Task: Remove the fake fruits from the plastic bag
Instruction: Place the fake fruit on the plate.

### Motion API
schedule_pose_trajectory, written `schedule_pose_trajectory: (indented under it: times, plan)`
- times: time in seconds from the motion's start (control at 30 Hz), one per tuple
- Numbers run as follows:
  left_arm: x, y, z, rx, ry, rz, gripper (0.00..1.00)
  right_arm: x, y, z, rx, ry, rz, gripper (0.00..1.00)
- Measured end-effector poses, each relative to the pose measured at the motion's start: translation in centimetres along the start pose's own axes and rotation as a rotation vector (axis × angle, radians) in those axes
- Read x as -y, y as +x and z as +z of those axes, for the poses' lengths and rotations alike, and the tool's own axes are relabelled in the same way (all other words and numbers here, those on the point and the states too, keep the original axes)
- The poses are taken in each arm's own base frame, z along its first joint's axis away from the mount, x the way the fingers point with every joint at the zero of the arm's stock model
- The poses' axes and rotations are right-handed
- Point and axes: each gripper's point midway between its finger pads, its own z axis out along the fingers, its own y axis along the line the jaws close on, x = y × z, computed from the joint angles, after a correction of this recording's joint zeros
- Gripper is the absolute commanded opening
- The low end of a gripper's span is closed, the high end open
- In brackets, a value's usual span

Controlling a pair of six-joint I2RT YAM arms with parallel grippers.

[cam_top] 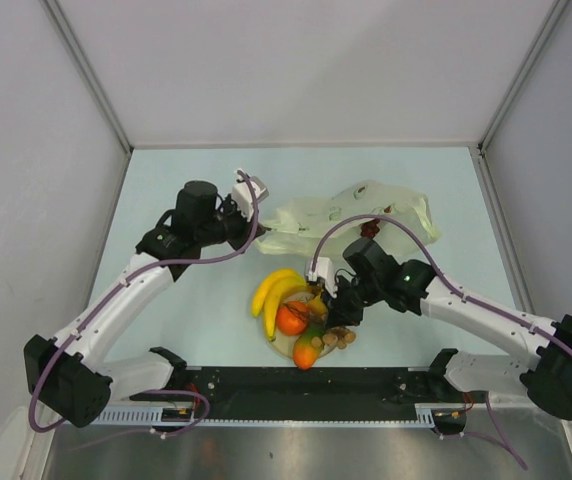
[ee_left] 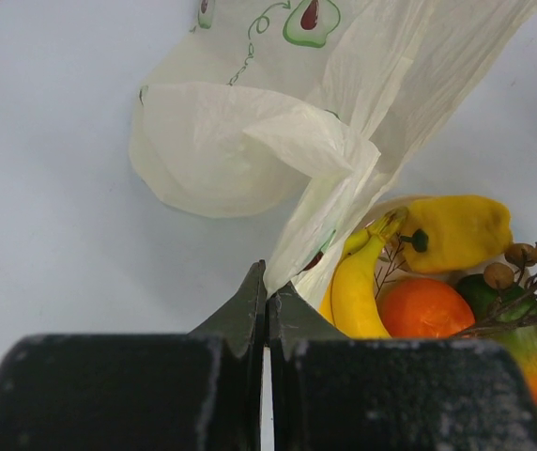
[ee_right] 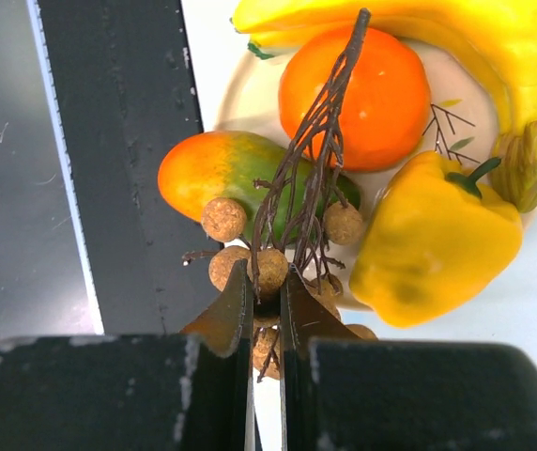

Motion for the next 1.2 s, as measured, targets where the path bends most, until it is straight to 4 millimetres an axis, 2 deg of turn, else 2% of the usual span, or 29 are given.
schedule_pose_trajectory:
  times: [0.07,0.13,0.17,0.23,0.3,0.57,0.8,0.87,0.97,1.07,1.13,1.2]
  plan:
    - [0.0,0.1,-0.1,0.001,-0.001,-0.003,0.0,0.2,0.0,0.3,-0.001,0.004,0.004,0.04]
    - [-0.1,0.1,-0.1,0.003,-0.002,-0.009,0.0,0.3,-0.1,0.5,-0.001,0.006,0.009,0.1]
    - [-0.1,0.1,-0.1,0.003,-0.003,-0.01,0.0,0.4,-0.1,0.5,0.0,0.01,0.012,0.2]
    - [-0.1,0.1,-0.2,0.004,-0.004,-0.011,0.0,0.6,-0.3,0.6,0.007,0.016,0.016,0.26]
    - [-0.1,0.1,-0.2,0.005,-0.005,-0.011,0.0,0.7,-0.5,0.6,0.014,0.022,0.012,0.37]
    - [-0.2,0.3,-0.2,0.008,-0.005,-0.015,0.0,0.9,-0.7,0.7,0.018,0.03,0.01,0.5]
    - [-0.1,0.1,-0.3,0.016,0.002,-0.021,0.0,0.8,-0.5,0.5,0.008,0.029,0.015,0.52]
    - [0.0,0.0,-0.2,0.017,0.007,-0.022,0.0,0.7,-1.1,0.0,0.005,0.034,0.011,0.51]
    - [0.0,0.0,-0.2,0.017,0.008,-0.022,0.01,0.8,-3.7,-1.6,0.045,0.056,-0.016,0.49]
    - [0.0,0.0,-0.3,0.017,0.008,-0.021,0.0,1.4,-7.8,-4.2,0.141,0.104,-0.051,0.4]
    - [0.0,0.1,-0.3,0.017,0.008,-0.02,0.0,2.3,-9.4,-6.1,0.2,0.156,-0.058,0.31]
    - [0.0,0.1,-0.2,0.016,0.008,-0.018,0.01,3.4,-10.1,-7.7,0.237,0.214,-0.054,0.26]
